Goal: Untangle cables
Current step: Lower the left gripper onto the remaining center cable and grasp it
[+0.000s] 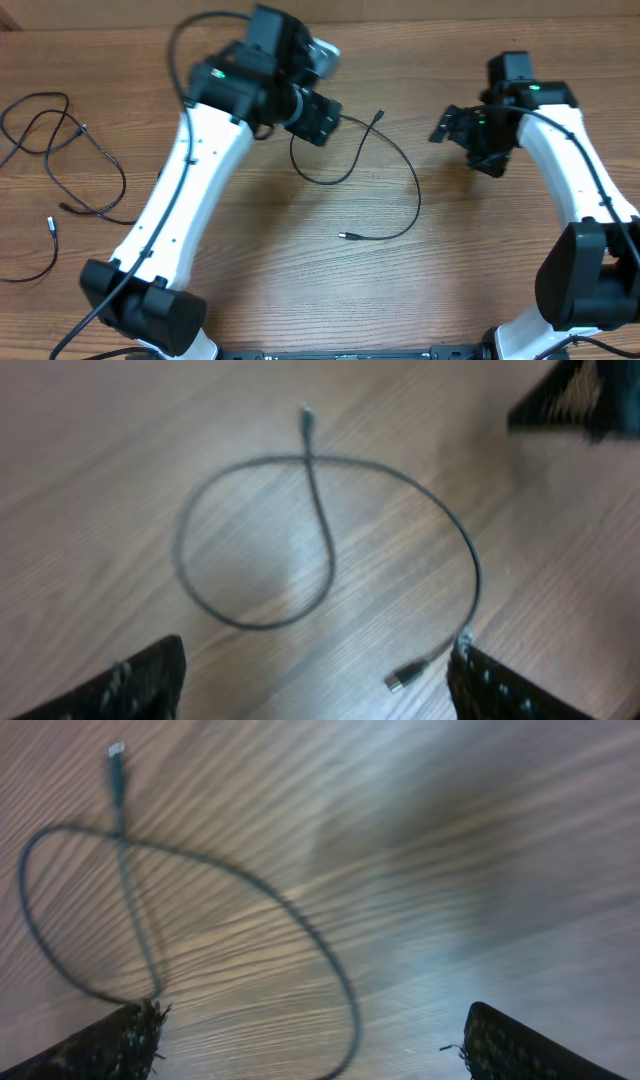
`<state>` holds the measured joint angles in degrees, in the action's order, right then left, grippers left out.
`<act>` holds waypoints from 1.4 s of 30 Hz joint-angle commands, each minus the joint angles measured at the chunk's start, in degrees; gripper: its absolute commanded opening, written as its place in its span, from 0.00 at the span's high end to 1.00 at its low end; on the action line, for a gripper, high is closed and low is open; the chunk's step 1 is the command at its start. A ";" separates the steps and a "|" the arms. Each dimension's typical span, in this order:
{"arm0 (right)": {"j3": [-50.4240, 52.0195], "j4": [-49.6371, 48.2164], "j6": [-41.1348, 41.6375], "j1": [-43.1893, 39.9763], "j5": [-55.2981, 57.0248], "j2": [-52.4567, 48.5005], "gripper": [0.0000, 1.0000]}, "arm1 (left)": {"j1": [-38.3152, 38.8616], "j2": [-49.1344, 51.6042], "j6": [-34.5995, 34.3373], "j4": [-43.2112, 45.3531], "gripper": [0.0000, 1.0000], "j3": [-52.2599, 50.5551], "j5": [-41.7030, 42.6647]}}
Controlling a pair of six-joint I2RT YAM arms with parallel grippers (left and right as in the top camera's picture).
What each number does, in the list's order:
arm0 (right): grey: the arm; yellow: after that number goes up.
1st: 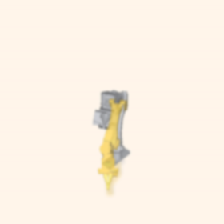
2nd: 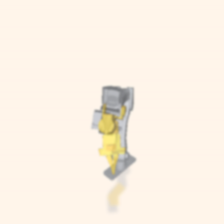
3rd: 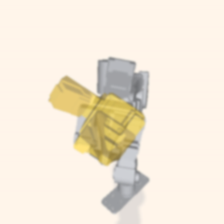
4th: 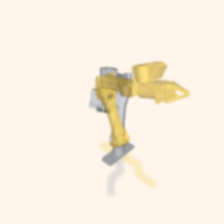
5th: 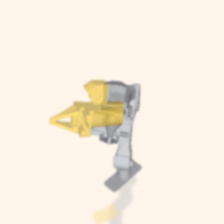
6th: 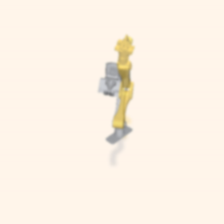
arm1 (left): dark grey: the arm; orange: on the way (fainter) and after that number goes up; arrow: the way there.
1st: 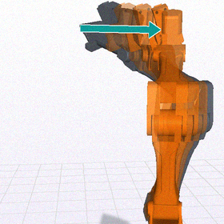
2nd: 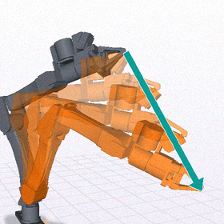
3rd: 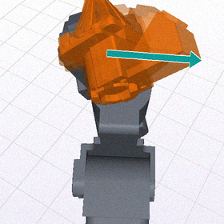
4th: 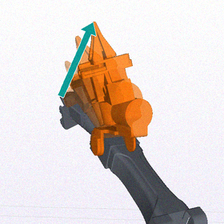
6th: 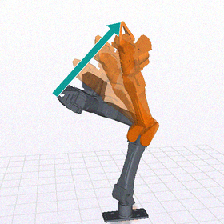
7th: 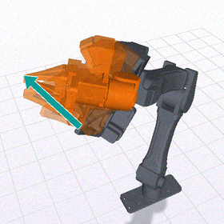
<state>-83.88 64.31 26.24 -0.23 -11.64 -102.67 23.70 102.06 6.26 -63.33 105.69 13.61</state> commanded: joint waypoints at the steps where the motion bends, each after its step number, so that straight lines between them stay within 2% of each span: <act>1: 0.37 1.53 -1.18 -2.19 0.70 0.09 0.05 | 2.95 -0.15 0.98 7.48 0.18 -8.13 1.49; 11: 3.54 -0.17 -1.14 -1.31 0.68 0.09 0.05 | 5.31 -0.13 -9.31 32.37 0.26 -27.43 1.18; 15: 5.20 -1.36 -1.14 -0.52 0.68 0.09 0.05 | 5.33 1.20 -12.31 35.71 0.30 -30.10 -0.33; 20: 6.75 -2.54 -1.14 -0.42 0.61 0.04 0.05 | 6.69 6.54 -12.24 36.61 0.30 -29.51 -0.70; 25: 6.75 -2.54 -1.11 -0.42 0.46 0.04 0.05 | 9.40 10.86 -12.09 34.93 0.31 -25.57 -4.85; 29: 6.75 -2.51 -1.11 -0.42 0.46 0.04 0.05 | 10.95 15.89 -10.93 26.71 0.32 -16.50 -8.35; 36: 6.75 -2.51 -1.14 -0.42 0.46 0.04 0.05 | 11.06 22.49 -10.75 12.39 0.35 -0.35 -9.31; 39: 6.75 -2.71 -1.14 -0.42 0.46 0.04 0.05 | 11.08 24.13 -10.75 7.26 0.36 3.54 -11.15; 42: 6.75 -2.86 -1.14 -0.42 0.46 0.04 0.05 | 11.10 24.44 -10.75 6.40 0.36 3.17 -11.63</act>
<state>-77.41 61.82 25.43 -0.75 -11.40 -102.67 34.85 124.53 -4.73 -56.25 107.81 3.99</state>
